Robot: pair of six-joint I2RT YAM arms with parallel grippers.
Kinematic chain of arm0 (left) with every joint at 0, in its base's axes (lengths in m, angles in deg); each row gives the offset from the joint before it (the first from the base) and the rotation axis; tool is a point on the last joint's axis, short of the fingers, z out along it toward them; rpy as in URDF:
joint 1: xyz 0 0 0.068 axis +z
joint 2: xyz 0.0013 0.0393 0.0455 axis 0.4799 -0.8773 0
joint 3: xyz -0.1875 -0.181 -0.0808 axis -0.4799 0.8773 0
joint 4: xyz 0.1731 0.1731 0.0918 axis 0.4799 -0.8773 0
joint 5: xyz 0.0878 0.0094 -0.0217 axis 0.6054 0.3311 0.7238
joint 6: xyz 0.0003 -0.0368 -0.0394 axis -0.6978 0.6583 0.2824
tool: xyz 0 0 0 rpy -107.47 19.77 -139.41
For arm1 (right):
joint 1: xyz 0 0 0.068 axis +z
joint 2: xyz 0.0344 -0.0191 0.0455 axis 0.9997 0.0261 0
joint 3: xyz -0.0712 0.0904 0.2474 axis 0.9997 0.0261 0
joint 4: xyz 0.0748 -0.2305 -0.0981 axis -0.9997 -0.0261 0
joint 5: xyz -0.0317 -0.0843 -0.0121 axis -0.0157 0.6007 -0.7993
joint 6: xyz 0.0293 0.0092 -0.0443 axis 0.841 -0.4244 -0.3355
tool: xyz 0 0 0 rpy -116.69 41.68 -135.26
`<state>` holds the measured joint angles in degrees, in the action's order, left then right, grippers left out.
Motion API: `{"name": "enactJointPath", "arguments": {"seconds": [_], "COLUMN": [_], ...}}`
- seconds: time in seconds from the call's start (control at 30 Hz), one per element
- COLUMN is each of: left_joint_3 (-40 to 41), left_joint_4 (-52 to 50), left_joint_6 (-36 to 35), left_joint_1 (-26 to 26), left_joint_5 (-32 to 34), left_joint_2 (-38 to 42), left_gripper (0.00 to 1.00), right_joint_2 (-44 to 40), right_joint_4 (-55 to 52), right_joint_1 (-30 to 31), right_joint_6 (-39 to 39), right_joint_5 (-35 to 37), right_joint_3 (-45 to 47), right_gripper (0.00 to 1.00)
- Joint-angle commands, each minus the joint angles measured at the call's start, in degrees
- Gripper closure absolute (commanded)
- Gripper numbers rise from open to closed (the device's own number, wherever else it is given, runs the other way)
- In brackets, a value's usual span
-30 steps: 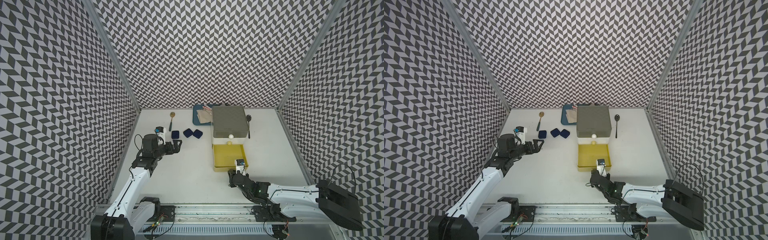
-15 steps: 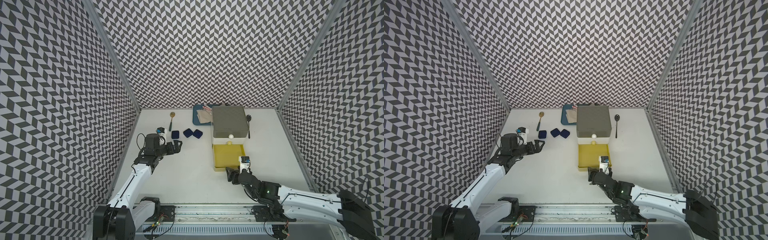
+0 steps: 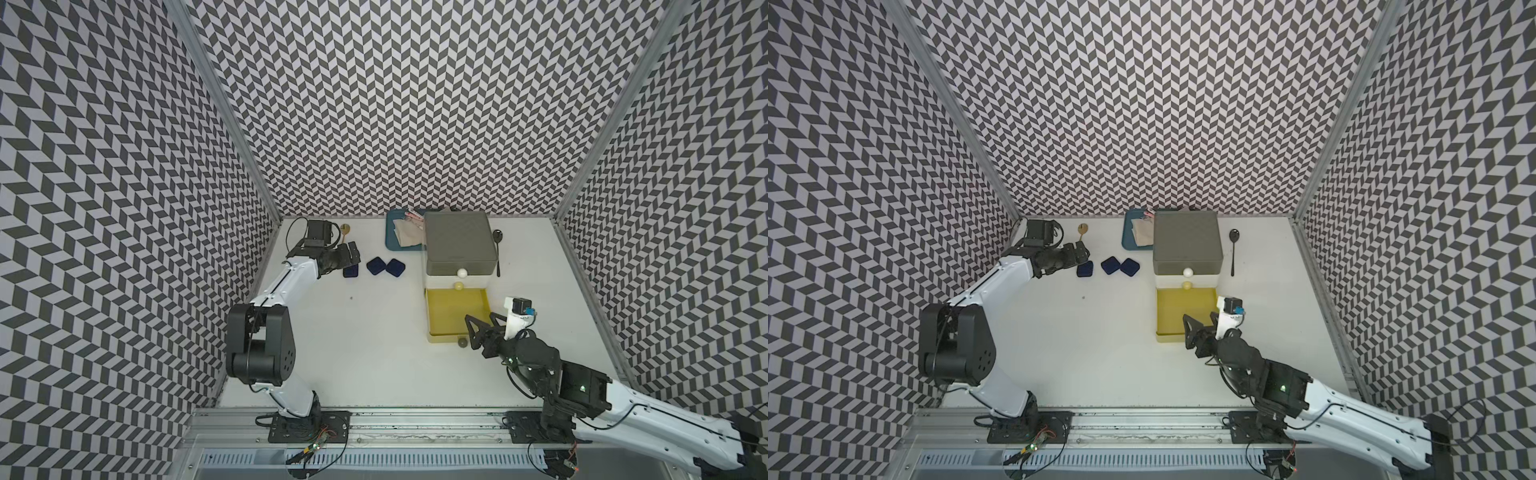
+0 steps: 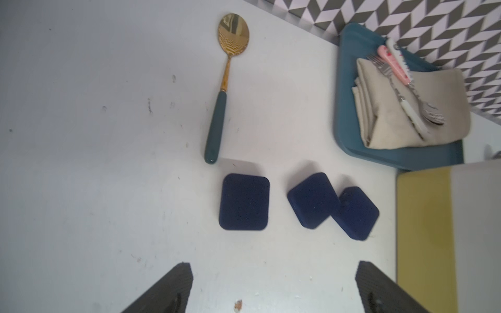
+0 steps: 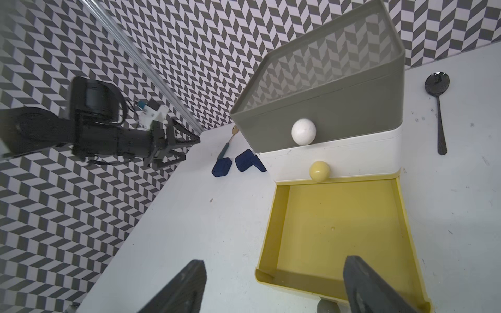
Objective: Place the brooch boxes into the drawer by color
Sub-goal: Pick up the brooch box from the center of the board.
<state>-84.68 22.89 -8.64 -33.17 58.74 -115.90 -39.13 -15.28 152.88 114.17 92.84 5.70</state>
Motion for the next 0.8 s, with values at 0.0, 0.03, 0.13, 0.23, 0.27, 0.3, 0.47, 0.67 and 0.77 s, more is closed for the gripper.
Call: {"name": "enactJointPath", "arguments": {"seconds": [0.0,0.03,0.13,0.23,0.27,0.3,0.47,0.67,0.77], "left_joint_3": [-2.1,-2.5,-4.6,-8.0,-9.2,-10.4,-15.0,-16.2,-16.7], "left_joint_4": [-8.2,-8.3,-8.9,-10.1,-10.6,-11.0,-13.1,-12.9,-13.3], "left_joint_6": [-2.7,-2.9,-3.3,-3.8,-4.2,-4.5,-6.0,-7.1,-7.5], "left_joint_1": [0.5,0.7,0.8,0.8,0.8,0.8,0.7,0.5,0.2], "left_joint_5": [4.9,4.8,4.0,4.3,4.0,3.8,3.8,2.9,3.2], "left_joint_2": [-4.0,-4.7,-7.2,-10.3,-11.4,-12.4,-16.8,-18.5,-19.8], "left_gripper": [0.01,0.02,0.03,0.04,0.05,0.06,0.07,0.08,0.09], "right_joint_2": [-5.0,-6.9,-12.9,-16.6,-16.8,-16.5,-10.6,-9.6,-10.9], "right_joint_4": [-7.2,-8.4,-10.6,-10.1,-10.1,-9.8,-10.2,-9.2,-8.9], "right_joint_1": [0.3,0.3,0.3,0.3,0.3,0.3,0.3,0.3,0.3], "right_joint_6": [1.9,3.1,5.0,5.2,5.3,5.2,5.3,5.9,6.1], "right_joint_5": [1.9,2.2,1.8,0.0,-0.2,-0.7,-1.3,-0.8,-0.4], "right_joint_3": [-0.1,0.7,3.3,5.0,5.3,5.6,3.9,4.5,5.1], "right_gripper": [0.17,0.17,0.17,0.17,0.17,0.17,0.17,0.16,0.16]}}
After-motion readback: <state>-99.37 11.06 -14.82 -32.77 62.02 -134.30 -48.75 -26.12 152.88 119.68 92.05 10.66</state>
